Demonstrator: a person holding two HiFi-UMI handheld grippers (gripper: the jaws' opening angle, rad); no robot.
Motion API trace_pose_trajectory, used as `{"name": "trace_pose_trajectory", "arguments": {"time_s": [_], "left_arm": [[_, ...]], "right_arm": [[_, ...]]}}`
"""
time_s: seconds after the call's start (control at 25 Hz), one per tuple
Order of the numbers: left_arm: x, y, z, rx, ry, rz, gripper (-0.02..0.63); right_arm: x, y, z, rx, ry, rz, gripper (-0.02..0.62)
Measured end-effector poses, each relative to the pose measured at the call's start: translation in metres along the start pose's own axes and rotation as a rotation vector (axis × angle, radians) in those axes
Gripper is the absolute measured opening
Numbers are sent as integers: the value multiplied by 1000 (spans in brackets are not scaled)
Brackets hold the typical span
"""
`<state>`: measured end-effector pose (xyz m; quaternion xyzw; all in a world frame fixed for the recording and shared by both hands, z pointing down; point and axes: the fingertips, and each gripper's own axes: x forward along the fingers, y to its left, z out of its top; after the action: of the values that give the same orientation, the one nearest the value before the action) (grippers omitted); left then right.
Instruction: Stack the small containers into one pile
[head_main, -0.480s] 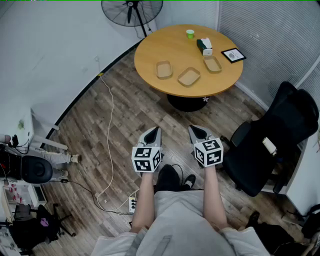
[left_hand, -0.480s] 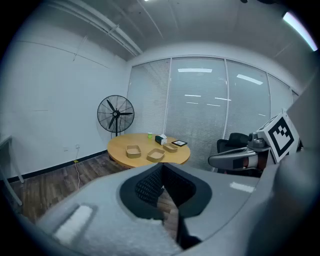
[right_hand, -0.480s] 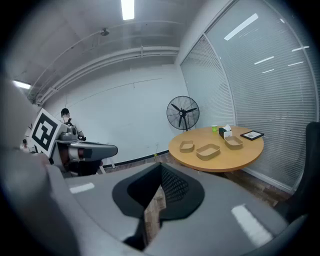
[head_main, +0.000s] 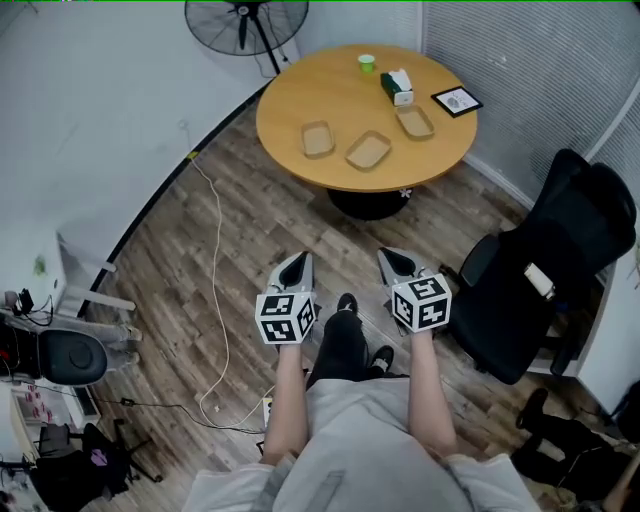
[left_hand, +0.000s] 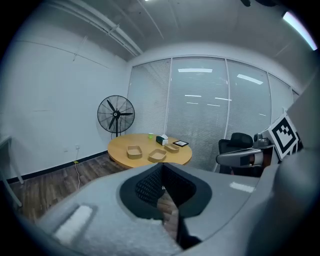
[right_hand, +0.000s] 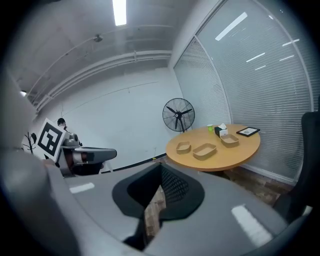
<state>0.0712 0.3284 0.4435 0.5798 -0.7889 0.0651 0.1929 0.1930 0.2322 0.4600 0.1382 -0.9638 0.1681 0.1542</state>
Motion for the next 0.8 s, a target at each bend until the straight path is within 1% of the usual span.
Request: {"name": "trace_pose_trajectory", "arguments": {"time_s": [0.2,0.4,0.6,0.8], "left_arm": [[18,10,-4,1,16,9,7],[55,35,9,-9,14,16,8],[109,57,38,-14,14,11,8],[178,78,54,-25,39,-8,8]], "right_arm": [[15,-13,-2,-17,23,8,-2],[55,-28,12,-60,57,20,-2],[98,-53,43,-66,63,29,-2],[150,-90,50,-55,104,16,-2]]}}
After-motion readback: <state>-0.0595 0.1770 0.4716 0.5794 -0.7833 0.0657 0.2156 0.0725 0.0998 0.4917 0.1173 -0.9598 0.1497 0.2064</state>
